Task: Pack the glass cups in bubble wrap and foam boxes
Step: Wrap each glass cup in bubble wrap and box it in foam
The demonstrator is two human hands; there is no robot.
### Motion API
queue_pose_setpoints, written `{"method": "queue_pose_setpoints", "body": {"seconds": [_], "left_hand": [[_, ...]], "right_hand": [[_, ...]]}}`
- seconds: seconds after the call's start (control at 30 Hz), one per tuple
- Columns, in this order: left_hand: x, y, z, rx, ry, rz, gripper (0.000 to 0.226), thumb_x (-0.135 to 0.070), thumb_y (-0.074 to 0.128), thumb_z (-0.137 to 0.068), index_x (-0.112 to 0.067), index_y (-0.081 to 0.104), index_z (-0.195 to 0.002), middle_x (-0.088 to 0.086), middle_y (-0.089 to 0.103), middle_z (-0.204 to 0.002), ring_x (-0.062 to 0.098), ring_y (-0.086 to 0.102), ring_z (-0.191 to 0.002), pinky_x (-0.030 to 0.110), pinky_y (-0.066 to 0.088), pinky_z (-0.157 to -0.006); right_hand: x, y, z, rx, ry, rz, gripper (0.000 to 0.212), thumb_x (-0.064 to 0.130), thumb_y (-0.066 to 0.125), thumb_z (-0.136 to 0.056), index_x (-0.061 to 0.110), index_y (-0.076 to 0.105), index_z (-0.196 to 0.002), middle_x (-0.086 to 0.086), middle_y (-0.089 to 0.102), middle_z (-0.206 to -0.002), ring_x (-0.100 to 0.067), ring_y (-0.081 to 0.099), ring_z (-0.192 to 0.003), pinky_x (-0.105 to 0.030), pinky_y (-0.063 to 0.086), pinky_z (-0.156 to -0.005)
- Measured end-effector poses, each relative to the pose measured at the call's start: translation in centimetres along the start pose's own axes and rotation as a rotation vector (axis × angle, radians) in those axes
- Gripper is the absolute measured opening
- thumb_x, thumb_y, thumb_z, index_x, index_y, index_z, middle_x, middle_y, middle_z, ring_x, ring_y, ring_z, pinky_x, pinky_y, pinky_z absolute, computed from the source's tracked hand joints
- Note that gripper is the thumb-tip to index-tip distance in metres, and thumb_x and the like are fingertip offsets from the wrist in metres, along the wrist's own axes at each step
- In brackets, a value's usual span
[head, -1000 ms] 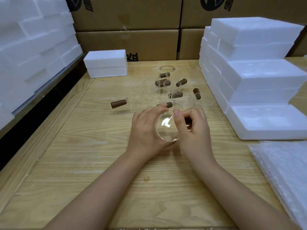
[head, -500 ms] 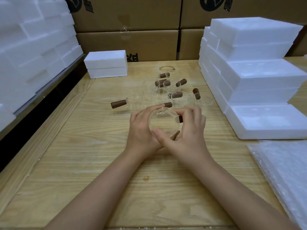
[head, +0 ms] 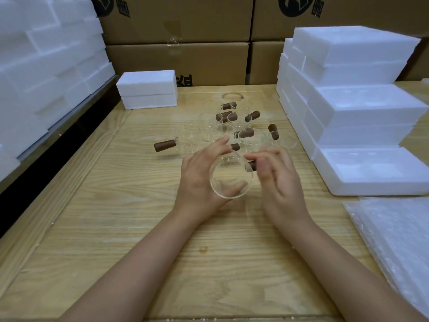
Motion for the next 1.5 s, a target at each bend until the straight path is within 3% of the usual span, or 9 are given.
{"method": "queue_pose_setpoints", "body": {"seconds": [0.2, 0.33, 0.5, 0.73, 0.97, 1.1, 1.17, 1.33, 1.5], "left_hand": [[-0.4, 0.5, 0.1, 0.039, 0.129, -0.040, 0.063, -0.043, 0.071, -0.076, -0.022, 0.042, -0.128, 0.006, 0.042, -0.143, 0.016, 0.043, -0.130, 0.037, 0.035, -0.103], [0.6, 0.4, 0.1, 0.061, -0.019, 0.094, 0.093, -0.033, 0.084, -0.069, -0.028, 0.026, -0.141, 0.007, 0.031, -0.151, 0.024, 0.037, -0.138, 0.043, 0.036, -0.110], [1.1, 1.0, 0.4, 0.172, -0.178, 0.287, 0.125, -0.043, 0.087, -0.057, -0.036, 0.004, -0.150, 0.005, 0.034, -0.151, -0.004, 0.041, -0.131, 0.023, 0.037, -0.109], [2.1, 2.1, 0.8, 0.159, -0.376, 0.521, 0.079, -0.034, 0.088, -0.055, -0.041, 0.046, -0.121, -0.012, 0.072, -0.102, 0.012, 0.070, -0.083, 0.025, 0.055, -0.079], [1.9, 1.7, 0.6, 0.112, -0.293, 0.472, 0.077, -0.036, 0.085, -0.057, -0.060, 0.045, -0.117, -0.009, 0.068, -0.103, 0.007, 0.067, -0.081, 0.019, 0.053, -0.080], [2.1, 1.5, 0.6, 0.086, -0.295, 0.432, 0.077, -0.030, 0.087, -0.057, -0.047, 0.046, -0.120, -0.005, 0.067, -0.103, 0.009, 0.067, -0.077, 0.020, 0.053, -0.079], [2.1, 1.4, 0.6, 0.079, -0.305, 0.420, 0.075, -0.033, 0.087, -0.058, -0.045, 0.046, -0.120, -0.003, 0.067, -0.104, 0.011, 0.067, -0.077, 0.021, 0.053, -0.079], [1.6, 1.3, 0.7, 0.089, -0.280, 0.402, 0.085, -0.044, 0.080, -0.064, -0.060, 0.034, -0.134, -0.002, 0.065, -0.114, 0.009, 0.067, -0.096, 0.019, 0.050, -0.088], [1.8, 2.4, 1.2, 0.205, -0.412, 0.593, 0.104, -0.073, 0.069, -0.065, -0.033, 0.019, -0.148, 0.000, 0.054, -0.139, 0.011, 0.053, -0.127, 0.030, 0.041, -0.107]], "right_hand": [[-3.0, 0.1, 0.1, -0.062, 0.442, -0.304, 0.018, 0.029, 0.048, -0.099, 0.016, 0.056, -0.089, 0.009, 0.065, -0.065, -0.004, 0.047, -0.048, -0.019, 0.041, -0.047], [-2.1, 0.0, 0.0, -0.121, 0.376, -0.399, 0.015, 0.020, 0.046, -0.099, 0.015, 0.050, -0.085, -0.003, 0.062, -0.073, -0.005, 0.042, -0.044, -0.018, 0.038, -0.046], [-0.6, -1.0, -0.1, -0.214, 0.168, -0.370, 0.011, 0.022, 0.047, -0.098, 0.022, 0.049, -0.087, 0.008, 0.062, -0.073, -0.005, 0.043, -0.050, -0.018, 0.040, -0.051], [-0.7, -1.2, -0.2, -0.208, 0.127, -0.333, 0.007, 0.025, 0.045, -0.095, 0.027, 0.048, -0.089, 0.014, 0.061, -0.075, -0.008, 0.045, -0.056, -0.020, 0.042, -0.057], [-3.3, -0.3, 0.0, -0.213, 0.435, -0.533, 0.014, 0.026, 0.046, -0.099, 0.023, 0.057, -0.107, 0.000, 0.061, -0.076, -0.008, 0.051, -0.056, -0.018, 0.041, -0.049], [-3.6, 0.8, 0.7, -0.182, 0.537, -0.583, 0.078, 0.054, 0.070, -0.072, 0.012, 0.043, -0.132, 0.005, 0.068, -0.082, -0.012, 0.061, -0.074, -0.028, 0.048, -0.067], [-3.1, 1.8, 1.2, -0.126, 0.532, -0.589, 0.093, 0.040, 0.083, -0.063, 0.015, 0.033, -0.138, -0.001, 0.064, -0.097, -0.009, 0.065, -0.083, -0.026, 0.051, -0.072], [-2.3, 2.1, 1.4, -0.134, 0.545, -0.713, 0.109, 0.017, 0.090, -0.052, 0.012, 0.029, -0.141, -0.009, 0.062, -0.107, -0.014, 0.068, -0.090, -0.026, 0.055, -0.072], [-1.7, 2.1, 0.8, -0.122, 0.569, -0.965, 0.104, 0.022, 0.071, -0.065, 0.020, 0.012, -0.151, -0.008, 0.073, -0.100, -0.028, 0.068, -0.102, -0.038, 0.055, -0.090]]}}
Point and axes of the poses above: each hand's wrist, its own z-axis away from the middle knuckle, its own y-axis out of the palm, x = y × z, the point moved 7 cm from there along -z, towards the middle knuckle
